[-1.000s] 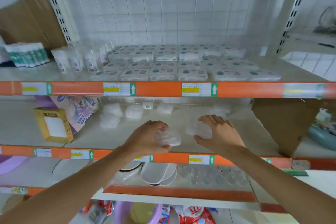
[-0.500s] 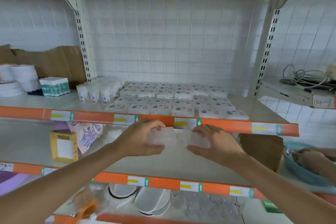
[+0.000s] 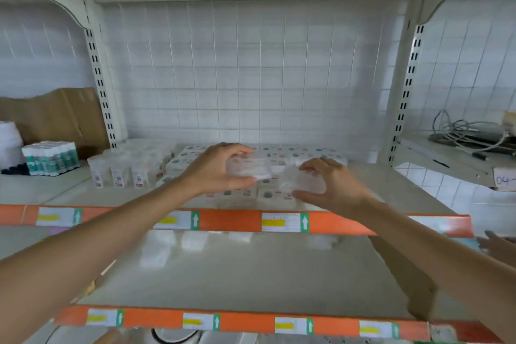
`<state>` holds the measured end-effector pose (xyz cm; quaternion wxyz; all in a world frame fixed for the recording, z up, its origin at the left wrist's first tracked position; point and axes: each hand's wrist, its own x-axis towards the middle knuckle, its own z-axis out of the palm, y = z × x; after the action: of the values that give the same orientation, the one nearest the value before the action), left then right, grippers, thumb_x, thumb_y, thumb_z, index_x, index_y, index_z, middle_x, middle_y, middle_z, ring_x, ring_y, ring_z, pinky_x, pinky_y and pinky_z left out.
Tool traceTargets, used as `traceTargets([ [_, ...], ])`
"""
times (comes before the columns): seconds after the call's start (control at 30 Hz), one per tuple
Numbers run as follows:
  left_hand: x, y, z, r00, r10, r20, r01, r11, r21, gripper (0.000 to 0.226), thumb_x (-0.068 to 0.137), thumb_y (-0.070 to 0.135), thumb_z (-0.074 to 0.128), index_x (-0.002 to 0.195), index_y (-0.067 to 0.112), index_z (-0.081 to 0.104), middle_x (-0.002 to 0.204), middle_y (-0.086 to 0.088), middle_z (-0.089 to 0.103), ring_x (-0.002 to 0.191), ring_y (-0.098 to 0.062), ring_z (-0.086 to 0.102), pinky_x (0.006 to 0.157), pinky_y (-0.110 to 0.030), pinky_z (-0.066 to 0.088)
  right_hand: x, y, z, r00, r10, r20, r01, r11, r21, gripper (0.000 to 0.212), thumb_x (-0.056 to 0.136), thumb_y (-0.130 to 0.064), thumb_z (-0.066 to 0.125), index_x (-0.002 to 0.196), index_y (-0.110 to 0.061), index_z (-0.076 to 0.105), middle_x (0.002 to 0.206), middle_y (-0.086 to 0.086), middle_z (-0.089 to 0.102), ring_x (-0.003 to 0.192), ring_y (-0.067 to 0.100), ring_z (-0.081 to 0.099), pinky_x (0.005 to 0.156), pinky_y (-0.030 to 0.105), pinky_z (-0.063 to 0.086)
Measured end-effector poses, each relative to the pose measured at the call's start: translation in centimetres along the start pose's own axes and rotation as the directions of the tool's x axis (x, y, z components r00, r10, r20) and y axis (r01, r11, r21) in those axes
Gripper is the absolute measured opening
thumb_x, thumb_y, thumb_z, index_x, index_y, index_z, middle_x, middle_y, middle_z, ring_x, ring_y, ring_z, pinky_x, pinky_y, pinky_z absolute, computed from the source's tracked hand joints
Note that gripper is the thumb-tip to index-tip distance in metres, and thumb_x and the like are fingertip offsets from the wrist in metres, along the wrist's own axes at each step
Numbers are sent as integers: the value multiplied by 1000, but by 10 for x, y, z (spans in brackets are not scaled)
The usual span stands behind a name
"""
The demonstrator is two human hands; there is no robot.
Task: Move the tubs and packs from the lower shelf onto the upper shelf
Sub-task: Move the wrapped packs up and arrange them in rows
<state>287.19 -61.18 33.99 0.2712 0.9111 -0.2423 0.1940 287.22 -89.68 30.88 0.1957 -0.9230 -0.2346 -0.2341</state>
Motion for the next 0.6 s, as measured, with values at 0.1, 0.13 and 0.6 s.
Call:
traceTargets([
  [0.1,44,-14,5,1000,-17,4,17,999,-39,64,71,48,80,128,29,59,120,18,60,114,1,54,100,-25,42,34,21,-6,1000,3,-30,-3,1000,-24,66,72,-71,63,121,-27,58,116,-9,61,105,10,59,89,32,50],
  [0.13,58,-21,8,999,-33,5,33,998,-60,62,72,45,81,128,30,59,120,19,59,114,2,54,99,-24,41,47,27,-7,999,8,-43,-9,1000,-23,67,71,-72,61,121,-28,58,115,-9,61,104,9,59,88,33,51],
  [0.6,176,-96,72,956,-145,254,152,988,-7,63,81,42,77,136,27,51,136,5,53,118,-11,50,97,-29,42,152,94,40,982,153,-110,-146,987,71,62,76,-60,70,123,-24,56,119,-8,60,105,7,57,89,31,51],
])
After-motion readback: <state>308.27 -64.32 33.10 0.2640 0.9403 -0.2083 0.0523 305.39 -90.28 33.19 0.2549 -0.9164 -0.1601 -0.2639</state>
